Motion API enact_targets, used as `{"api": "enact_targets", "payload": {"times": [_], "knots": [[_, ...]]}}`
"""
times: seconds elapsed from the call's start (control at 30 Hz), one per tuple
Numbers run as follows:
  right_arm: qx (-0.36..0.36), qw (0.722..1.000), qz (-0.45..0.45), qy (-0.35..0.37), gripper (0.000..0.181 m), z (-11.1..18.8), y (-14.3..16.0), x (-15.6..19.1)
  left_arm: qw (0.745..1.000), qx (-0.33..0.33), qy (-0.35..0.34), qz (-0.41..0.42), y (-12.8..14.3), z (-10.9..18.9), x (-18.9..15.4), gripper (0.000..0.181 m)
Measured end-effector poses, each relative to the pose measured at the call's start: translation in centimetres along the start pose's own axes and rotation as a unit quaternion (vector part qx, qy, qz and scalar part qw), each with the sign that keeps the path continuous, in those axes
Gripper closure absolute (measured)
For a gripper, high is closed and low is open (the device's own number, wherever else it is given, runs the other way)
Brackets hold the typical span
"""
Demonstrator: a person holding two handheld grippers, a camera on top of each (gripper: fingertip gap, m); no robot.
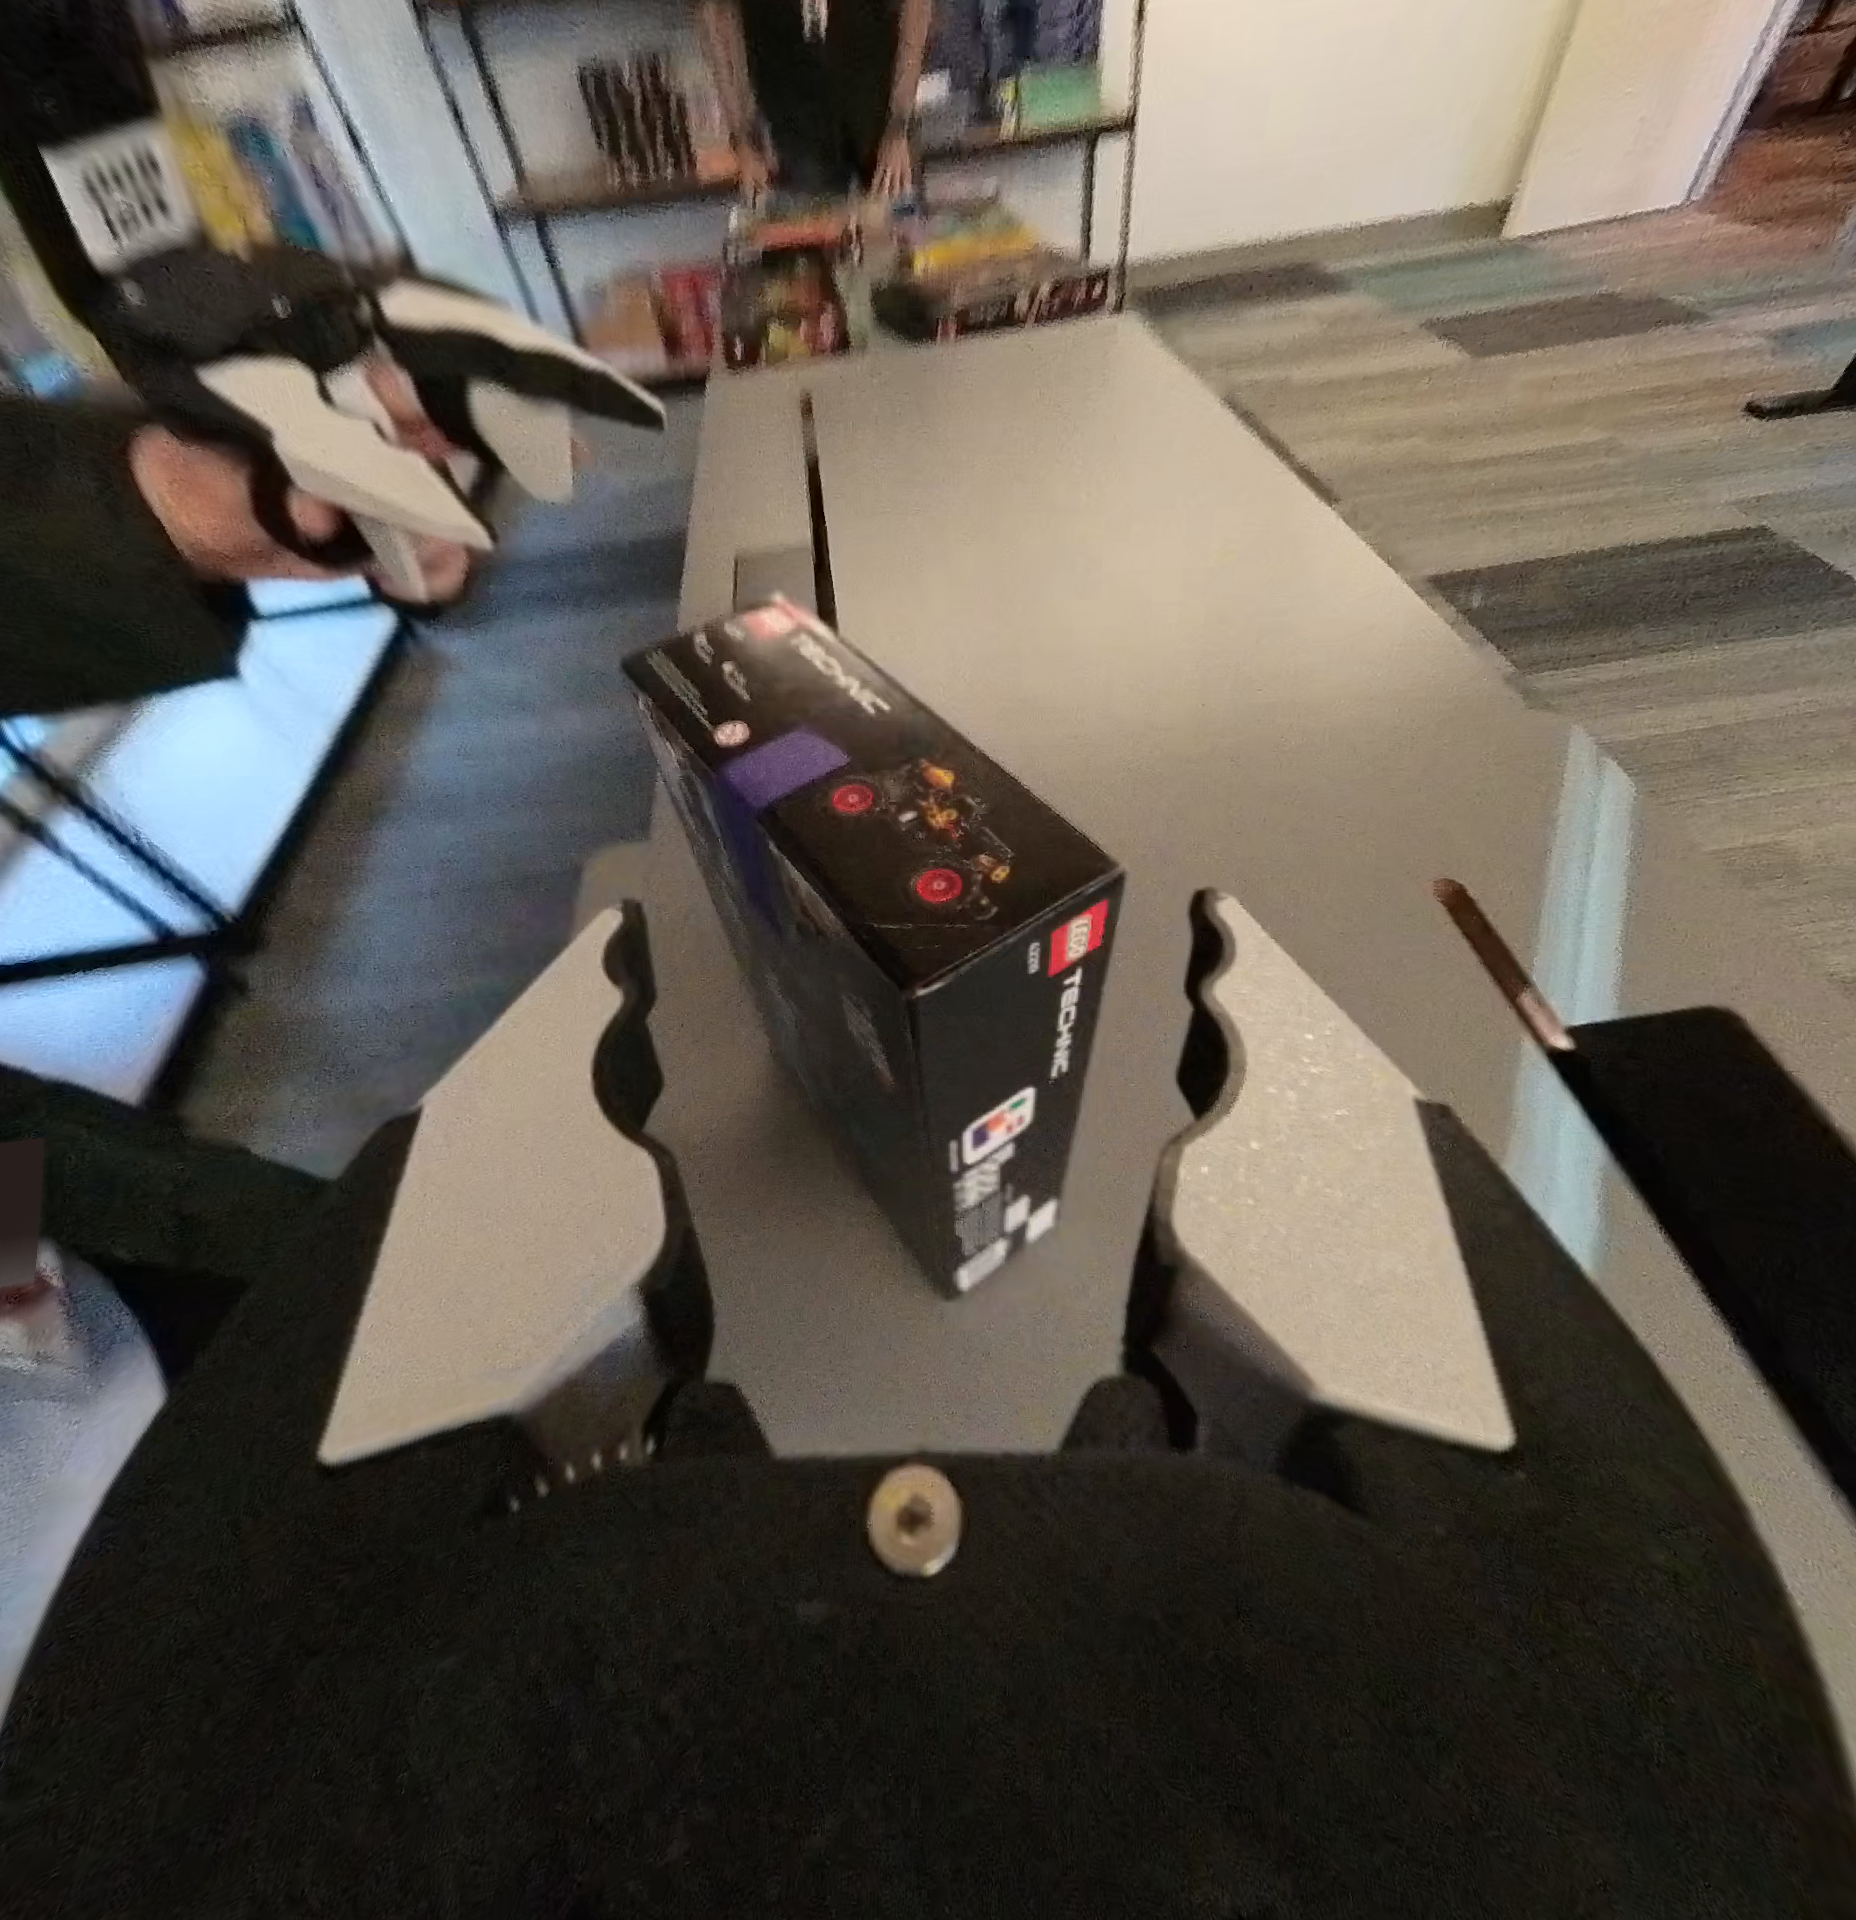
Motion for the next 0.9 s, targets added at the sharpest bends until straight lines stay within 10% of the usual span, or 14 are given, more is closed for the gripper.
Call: {"api": "enact_targets", "payload": {"times": [0.2,0.33,0.63,0.9], "knots": [[0.175,0.938,0.269,-0.134,0.077,-9.6,-5.7,5.6,0.989,0.031,-0.13,0.056,3.6,2.4,-2.6,0.112],[0.357,0.837,0.4,-0.109,0.074,-14.8,-3.8,6.3,0.974,0.023,-0.205,0.089,4.5,3.9,-6.3,0.114],[0.46,0.748,0.461,-0.128,0.087,-16.2,-0.6,6.4,0.939,0.065,-0.28,0.19,10.5,7.6,-17.0,0.121],[0.467,0.715,0.498,-0.153,0.091,-12.9,-1.2,6.5,0.957,0.051,-0.186,0.215,11.5,0.7,-13.8,0.1]]}}
Point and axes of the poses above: each gripper's, where its closed fingertips meet, z back along the fingers, y out of its underside, x = y × z across the jaws, the point moved 8 cm from there along z, back along the fingers, and after that the axes turned 11 degrees about y, right-handed, at the moved point
